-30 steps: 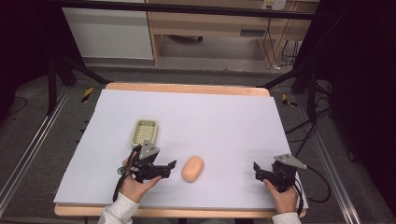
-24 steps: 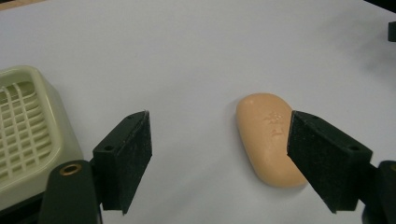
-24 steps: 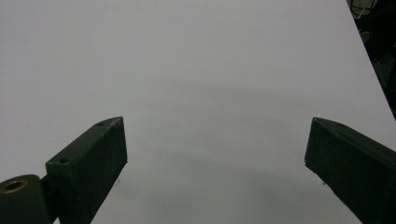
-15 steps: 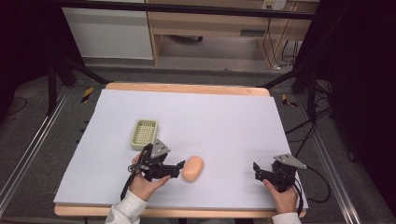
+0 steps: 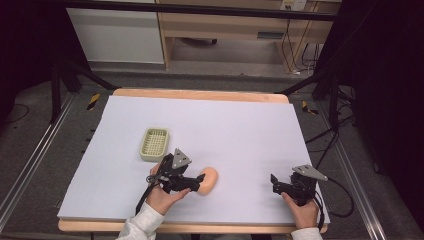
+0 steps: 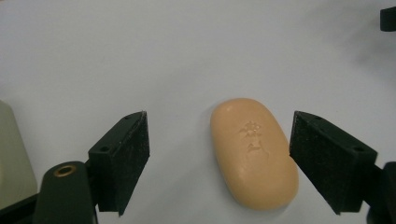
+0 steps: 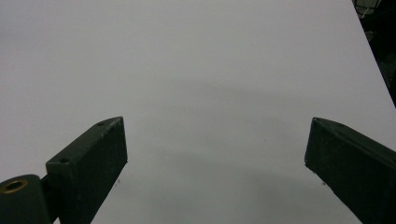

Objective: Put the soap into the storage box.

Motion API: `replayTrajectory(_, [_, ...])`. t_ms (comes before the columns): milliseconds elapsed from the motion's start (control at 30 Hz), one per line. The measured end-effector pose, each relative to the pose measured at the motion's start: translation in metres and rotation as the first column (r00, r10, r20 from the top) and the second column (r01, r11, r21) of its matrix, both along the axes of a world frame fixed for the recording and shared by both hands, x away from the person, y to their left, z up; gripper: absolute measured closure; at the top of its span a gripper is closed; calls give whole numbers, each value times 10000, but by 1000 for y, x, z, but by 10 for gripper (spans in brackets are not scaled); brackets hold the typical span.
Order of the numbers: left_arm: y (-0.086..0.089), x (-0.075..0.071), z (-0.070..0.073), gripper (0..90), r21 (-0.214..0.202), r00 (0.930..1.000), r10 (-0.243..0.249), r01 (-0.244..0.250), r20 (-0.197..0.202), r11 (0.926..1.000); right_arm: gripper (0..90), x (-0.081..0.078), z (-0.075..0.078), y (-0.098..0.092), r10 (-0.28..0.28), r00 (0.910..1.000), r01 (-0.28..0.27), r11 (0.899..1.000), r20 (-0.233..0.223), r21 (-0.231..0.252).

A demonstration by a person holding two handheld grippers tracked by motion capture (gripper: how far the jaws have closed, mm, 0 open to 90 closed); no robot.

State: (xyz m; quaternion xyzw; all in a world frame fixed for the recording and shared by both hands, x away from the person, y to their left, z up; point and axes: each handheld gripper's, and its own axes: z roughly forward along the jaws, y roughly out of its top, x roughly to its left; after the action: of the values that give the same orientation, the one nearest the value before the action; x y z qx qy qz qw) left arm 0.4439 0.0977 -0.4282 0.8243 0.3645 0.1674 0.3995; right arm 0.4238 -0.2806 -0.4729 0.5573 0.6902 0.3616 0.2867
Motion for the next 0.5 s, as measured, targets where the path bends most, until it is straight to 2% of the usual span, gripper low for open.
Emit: replayTrajectory(500, [-14, 3, -4, 181, 216, 9995, -253, 257, -189, 9994, 61, 0, 0, 0, 19, 10000, -19, 10000, -15, 54])
